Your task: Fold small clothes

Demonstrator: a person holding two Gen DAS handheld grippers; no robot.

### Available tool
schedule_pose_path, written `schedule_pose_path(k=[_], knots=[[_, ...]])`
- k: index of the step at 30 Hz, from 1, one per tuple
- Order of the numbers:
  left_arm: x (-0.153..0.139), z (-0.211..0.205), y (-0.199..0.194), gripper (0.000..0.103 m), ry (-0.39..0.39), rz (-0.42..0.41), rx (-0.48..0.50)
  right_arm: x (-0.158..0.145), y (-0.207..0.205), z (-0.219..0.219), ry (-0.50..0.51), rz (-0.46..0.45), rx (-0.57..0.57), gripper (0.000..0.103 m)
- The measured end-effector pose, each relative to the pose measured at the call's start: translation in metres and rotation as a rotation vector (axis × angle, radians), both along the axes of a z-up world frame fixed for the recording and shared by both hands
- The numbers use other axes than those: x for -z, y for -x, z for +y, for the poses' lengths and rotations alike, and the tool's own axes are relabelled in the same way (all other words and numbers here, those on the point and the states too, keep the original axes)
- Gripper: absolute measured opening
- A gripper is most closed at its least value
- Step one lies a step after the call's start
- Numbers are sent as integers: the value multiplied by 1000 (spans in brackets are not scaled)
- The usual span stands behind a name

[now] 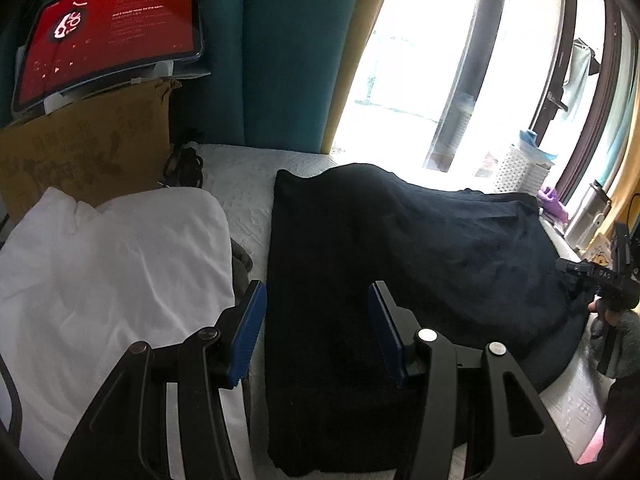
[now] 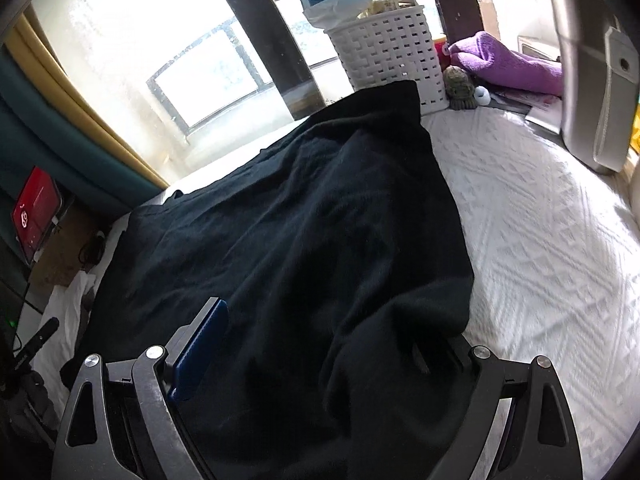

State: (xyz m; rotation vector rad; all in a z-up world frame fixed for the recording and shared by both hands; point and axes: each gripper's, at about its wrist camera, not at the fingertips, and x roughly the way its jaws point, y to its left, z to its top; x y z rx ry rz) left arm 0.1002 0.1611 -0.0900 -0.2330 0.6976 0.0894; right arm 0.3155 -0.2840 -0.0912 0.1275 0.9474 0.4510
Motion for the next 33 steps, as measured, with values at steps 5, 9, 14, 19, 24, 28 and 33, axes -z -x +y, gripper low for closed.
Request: schedule_pose_path(k=[5, 9, 14, 19, 24, 28, 33], knots=[[1, 1, -7, 68, 0, 1, -11, -3, -8, 5, -3, -1, -23, 92], [3, -1, -14, 68, 22, 14, -18, -4, -9, 8, 2, -1, -37, 92], [3, -8, -21, 68, 18, 29, 13, -2, -8, 9, -8, -8, -48, 92], [1, -14, -25, 68, 6, 35, 24, 1, -5, 7, 7, -12, -64, 92], [4, -18, -29, 68, 14, 42, 33, 4, -4, 9, 18, -19, -63, 91], [9, -16, -36, 77, 57, 51, 28, 7, -3, 12, 15, -21, -58, 91], [14, -20, -42, 81, 78, 65, 46, 7, -5, 10, -8, -8, -67, 90]])
